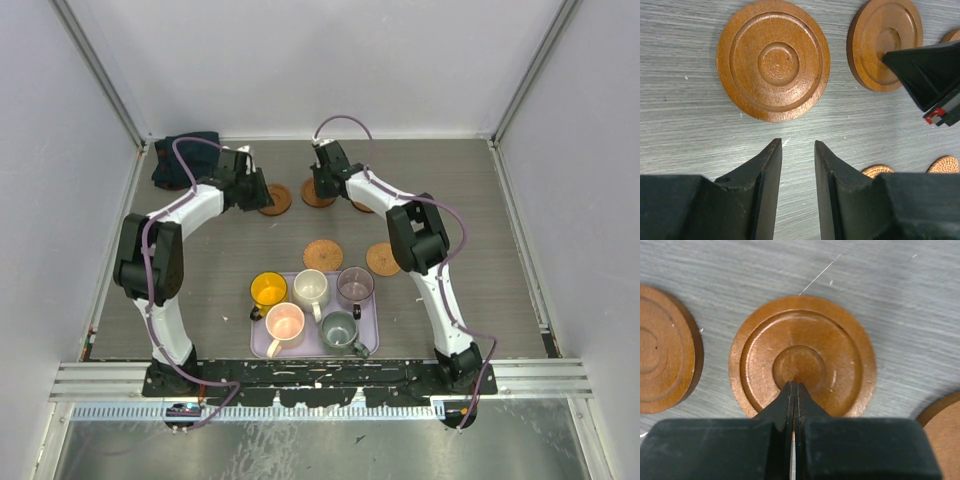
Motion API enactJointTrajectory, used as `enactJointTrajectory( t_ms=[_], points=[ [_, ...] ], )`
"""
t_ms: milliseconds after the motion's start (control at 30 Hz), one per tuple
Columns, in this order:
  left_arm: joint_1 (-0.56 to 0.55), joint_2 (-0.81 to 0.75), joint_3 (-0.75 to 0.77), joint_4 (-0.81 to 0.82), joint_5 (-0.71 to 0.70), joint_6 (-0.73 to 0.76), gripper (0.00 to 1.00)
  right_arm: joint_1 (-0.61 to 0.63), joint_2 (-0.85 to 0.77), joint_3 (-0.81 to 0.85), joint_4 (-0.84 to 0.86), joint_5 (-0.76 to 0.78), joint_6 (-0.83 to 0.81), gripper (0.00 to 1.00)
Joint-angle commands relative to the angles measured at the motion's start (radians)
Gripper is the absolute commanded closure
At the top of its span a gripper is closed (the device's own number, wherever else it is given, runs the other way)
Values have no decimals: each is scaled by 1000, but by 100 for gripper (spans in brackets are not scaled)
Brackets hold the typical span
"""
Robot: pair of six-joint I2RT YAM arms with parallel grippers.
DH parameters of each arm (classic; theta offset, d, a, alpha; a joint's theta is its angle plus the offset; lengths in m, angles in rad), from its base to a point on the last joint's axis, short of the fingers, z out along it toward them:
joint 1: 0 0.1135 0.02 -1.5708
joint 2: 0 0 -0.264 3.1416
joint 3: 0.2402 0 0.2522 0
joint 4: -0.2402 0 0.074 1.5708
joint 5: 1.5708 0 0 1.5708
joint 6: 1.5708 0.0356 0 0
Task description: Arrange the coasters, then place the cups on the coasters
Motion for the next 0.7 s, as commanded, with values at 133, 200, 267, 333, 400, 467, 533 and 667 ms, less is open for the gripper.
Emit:
enactJointTrajectory(
  t_ms=[133,200,267,333,400,467,533,667],
  points=[
    [6,-78,-43,55,8,-7,66,32,-69,-41,13,3,-5,99],
    [6,-79,-49,54,7,-8,66,35,-93,-76,24,16,-1,99],
    [6,-78,-55,56,11,-11,66,38,-115,-110,36,23,-1,99],
    [6,-76,-54,56,13,-15,66,38,-126,-132,44,30,-2,99],
    [5,-73,-55,58,16,-16,66,38,-126,-133,43,41,-6,99],
    [6,-71,-55,59,17,-18,66,38,-125,-128,42,49,-12,99],
    [6,-70,-54,58,18,-17,66,38,-123,-116,39,60,-16,99],
    [6,-68,-56,51,14,-11,66,37,-104,-68,19,74,-22,99]
  ],
)
